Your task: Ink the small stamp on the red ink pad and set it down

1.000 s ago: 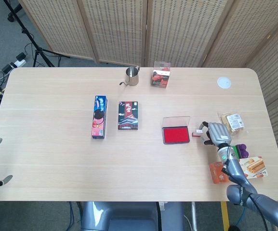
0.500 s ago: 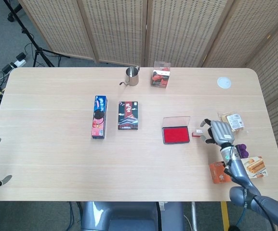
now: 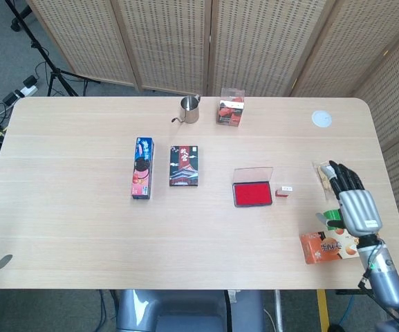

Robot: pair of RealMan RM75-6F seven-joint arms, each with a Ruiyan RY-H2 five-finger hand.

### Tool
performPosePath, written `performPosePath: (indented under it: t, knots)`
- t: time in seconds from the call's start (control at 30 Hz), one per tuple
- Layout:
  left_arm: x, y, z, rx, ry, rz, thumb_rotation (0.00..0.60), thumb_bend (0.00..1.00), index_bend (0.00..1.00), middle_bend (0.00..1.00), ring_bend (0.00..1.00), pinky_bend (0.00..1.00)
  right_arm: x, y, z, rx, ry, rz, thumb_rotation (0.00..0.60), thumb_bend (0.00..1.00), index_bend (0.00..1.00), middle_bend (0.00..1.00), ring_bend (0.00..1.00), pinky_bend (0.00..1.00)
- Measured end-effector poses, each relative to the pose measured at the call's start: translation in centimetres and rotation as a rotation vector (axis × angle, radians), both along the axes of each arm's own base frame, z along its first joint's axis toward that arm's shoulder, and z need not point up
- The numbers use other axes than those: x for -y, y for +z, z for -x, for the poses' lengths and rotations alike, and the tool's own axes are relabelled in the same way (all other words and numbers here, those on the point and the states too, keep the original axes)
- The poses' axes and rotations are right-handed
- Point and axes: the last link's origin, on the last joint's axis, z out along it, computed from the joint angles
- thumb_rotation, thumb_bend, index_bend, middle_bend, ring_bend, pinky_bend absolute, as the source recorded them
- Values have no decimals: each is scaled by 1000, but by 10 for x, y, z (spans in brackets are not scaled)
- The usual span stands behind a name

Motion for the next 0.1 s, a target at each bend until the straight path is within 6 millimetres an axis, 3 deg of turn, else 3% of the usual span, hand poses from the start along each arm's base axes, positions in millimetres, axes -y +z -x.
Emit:
performPosePath:
  t: [0.1]
  knots:
    - [3, 2, 0, 2, -10, -16, 600, 0, 0, 0, 0, 0, -22, 10, 2, -11, 16, 42, 600, 0, 0, 0, 0, 0]
